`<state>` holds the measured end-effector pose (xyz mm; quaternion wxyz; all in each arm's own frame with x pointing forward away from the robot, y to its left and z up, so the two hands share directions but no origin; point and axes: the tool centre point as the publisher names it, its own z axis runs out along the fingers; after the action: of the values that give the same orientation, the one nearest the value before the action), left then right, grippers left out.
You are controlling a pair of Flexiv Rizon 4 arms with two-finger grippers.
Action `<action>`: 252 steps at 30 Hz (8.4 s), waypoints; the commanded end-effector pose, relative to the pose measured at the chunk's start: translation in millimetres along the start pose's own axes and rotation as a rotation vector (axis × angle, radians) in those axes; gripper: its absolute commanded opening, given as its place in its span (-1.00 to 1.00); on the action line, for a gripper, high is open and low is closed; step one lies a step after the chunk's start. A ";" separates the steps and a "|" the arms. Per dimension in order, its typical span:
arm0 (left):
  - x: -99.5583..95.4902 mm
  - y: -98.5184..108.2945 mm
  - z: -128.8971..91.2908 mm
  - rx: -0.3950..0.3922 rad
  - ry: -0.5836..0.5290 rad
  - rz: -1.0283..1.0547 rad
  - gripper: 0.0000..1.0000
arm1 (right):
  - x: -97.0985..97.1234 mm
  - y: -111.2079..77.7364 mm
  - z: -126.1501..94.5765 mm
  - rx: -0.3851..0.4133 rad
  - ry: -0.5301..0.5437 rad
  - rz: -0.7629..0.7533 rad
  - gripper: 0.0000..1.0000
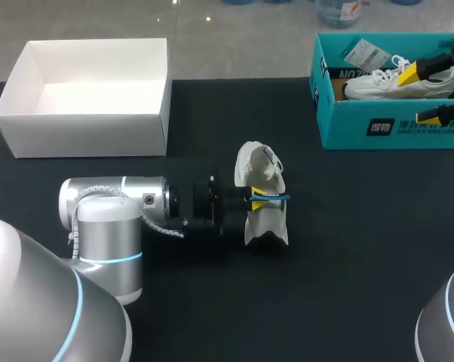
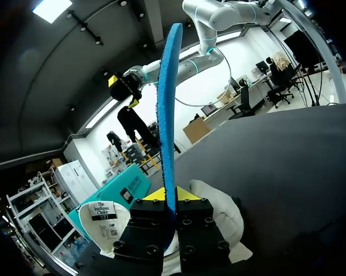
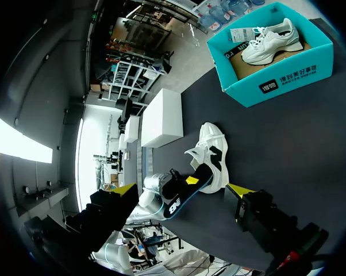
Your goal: Take the shoe out of the shoebox, open the shoe tongue, remove and reinsert the insole, then place the shoe into the shoebox
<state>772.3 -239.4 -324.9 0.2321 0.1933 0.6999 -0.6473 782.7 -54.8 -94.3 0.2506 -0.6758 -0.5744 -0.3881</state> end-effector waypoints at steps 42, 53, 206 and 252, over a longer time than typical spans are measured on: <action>-11.3 23.7 2.9 -0.015 -0.024 -0.074 0.03 | 0.1 -0.3 0.9 -0.001 -0.003 0.002 1.00; -6.8 -15.3 -5.1 0.053 0.004 -0.028 -0.15 | 0.1 -0.3 0.9 -0.001 -0.003 0.002 1.00; -4.2 22.3 3.9 -0.099 0.008 -0.036 -0.95 | 0.1 -0.3 0.9 -0.001 -0.003 0.002 1.00; 1.6 25.6 -2.9 -0.151 0.073 -0.098 -0.18 | 0.1 -0.3 0.9 -0.001 -0.003 0.002 1.00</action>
<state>787.2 -237.2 -350.8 0.1873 0.1640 0.7654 -0.5934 782.6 -54.8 -94.3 0.2506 -0.6758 -0.5744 -0.3880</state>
